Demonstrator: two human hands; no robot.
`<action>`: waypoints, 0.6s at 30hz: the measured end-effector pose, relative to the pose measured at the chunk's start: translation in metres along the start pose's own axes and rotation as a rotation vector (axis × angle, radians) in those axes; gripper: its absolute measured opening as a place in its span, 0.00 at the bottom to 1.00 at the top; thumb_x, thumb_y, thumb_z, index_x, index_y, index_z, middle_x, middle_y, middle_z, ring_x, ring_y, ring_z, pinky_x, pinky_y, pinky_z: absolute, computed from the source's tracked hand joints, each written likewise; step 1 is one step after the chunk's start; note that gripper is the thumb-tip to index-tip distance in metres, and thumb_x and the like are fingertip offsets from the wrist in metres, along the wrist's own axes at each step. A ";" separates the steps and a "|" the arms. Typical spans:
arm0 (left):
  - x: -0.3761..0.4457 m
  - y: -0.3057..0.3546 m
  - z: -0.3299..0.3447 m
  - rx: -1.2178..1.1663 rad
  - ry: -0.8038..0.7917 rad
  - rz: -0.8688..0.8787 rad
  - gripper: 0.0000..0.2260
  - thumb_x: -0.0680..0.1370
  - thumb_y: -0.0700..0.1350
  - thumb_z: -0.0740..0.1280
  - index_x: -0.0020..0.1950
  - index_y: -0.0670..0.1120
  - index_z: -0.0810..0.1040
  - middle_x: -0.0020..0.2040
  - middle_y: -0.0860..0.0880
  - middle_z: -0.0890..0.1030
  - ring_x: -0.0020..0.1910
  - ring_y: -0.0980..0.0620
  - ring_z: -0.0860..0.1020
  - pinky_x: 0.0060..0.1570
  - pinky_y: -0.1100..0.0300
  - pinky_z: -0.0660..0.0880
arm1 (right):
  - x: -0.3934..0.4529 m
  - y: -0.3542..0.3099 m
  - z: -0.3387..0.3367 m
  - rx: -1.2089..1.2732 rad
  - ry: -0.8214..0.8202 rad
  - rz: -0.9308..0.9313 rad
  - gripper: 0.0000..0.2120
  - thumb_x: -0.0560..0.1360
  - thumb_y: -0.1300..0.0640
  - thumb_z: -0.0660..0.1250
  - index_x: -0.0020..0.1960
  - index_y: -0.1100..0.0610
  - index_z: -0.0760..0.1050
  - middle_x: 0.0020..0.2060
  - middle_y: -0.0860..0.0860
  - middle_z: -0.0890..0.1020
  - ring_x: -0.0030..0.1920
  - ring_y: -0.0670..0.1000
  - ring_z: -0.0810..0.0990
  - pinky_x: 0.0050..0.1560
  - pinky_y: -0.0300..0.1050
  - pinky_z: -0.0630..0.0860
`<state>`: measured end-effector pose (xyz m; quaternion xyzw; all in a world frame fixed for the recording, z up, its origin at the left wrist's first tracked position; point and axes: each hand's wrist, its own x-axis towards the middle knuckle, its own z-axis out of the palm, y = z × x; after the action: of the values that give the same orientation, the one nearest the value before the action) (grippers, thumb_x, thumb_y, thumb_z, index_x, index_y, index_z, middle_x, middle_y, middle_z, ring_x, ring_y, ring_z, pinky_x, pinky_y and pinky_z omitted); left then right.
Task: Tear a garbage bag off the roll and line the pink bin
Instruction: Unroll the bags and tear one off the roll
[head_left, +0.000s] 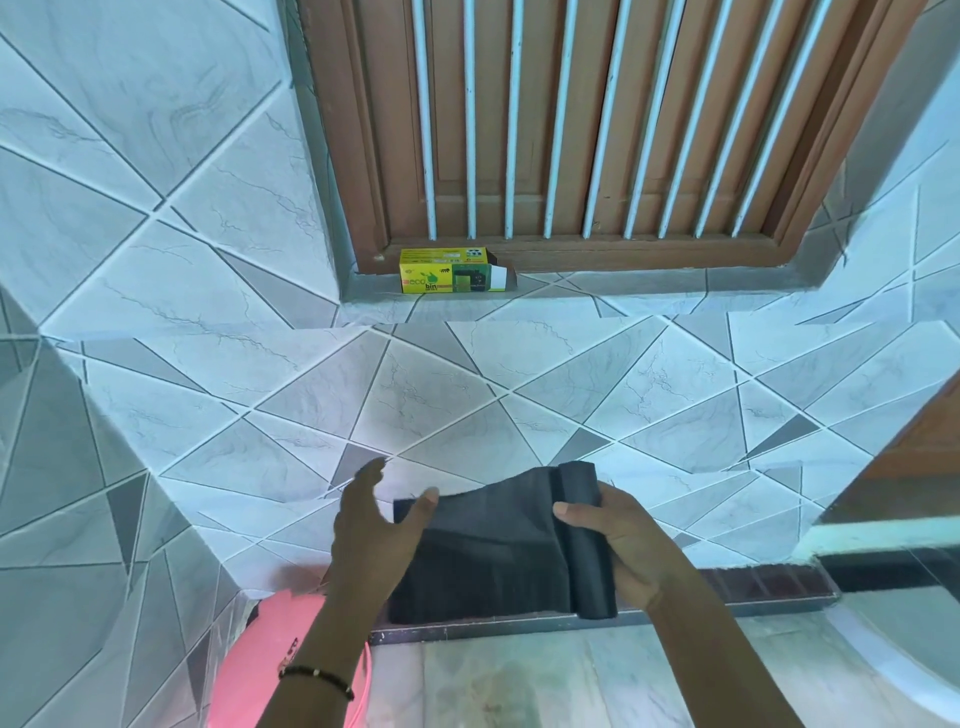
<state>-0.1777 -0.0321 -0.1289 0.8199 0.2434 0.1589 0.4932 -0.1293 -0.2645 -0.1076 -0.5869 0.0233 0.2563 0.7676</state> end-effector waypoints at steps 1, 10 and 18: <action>-0.002 0.005 0.002 0.006 -0.077 0.072 0.28 0.70 0.55 0.72 0.68 0.52 0.68 0.66 0.54 0.72 0.66 0.52 0.70 0.66 0.55 0.66 | 0.001 0.000 0.005 -0.014 -0.020 -0.004 0.23 0.63 0.62 0.74 0.57 0.64 0.77 0.54 0.66 0.81 0.54 0.66 0.80 0.56 0.61 0.76; -0.015 0.026 0.039 -0.093 -0.763 0.247 0.17 0.65 0.60 0.73 0.49 0.54 0.79 0.46 0.57 0.82 0.49 0.57 0.80 0.56 0.54 0.75 | 0.006 -0.007 0.023 -0.051 -0.062 0.000 0.12 0.69 0.65 0.71 0.52 0.67 0.76 0.44 0.63 0.81 0.42 0.60 0.81 0.46 0.53 0.80; -0.004 0.032 0.042 0.101 -0.458 0.340 0.12 0.74 0.48 0.68 0.34 0.44 0.75 0.23 0.54 0.71 0.22 0.55 0.71 0.29 0.62 0.68 | 0.015 -0.005 0.004 0.183 0.012 0.144 0.21 0.68 0.61 0.69 0.59 0.68 0.74 0.53 0.65 0.80 0.49 0.62 0.80 0.44 0.54 0.79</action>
<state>-0.1525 -0.0774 -0.1203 0.8869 -0.0075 0.0376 0.4603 -0.1159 -0.2560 -0.1070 -0.5128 0.0931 0.3040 0.7975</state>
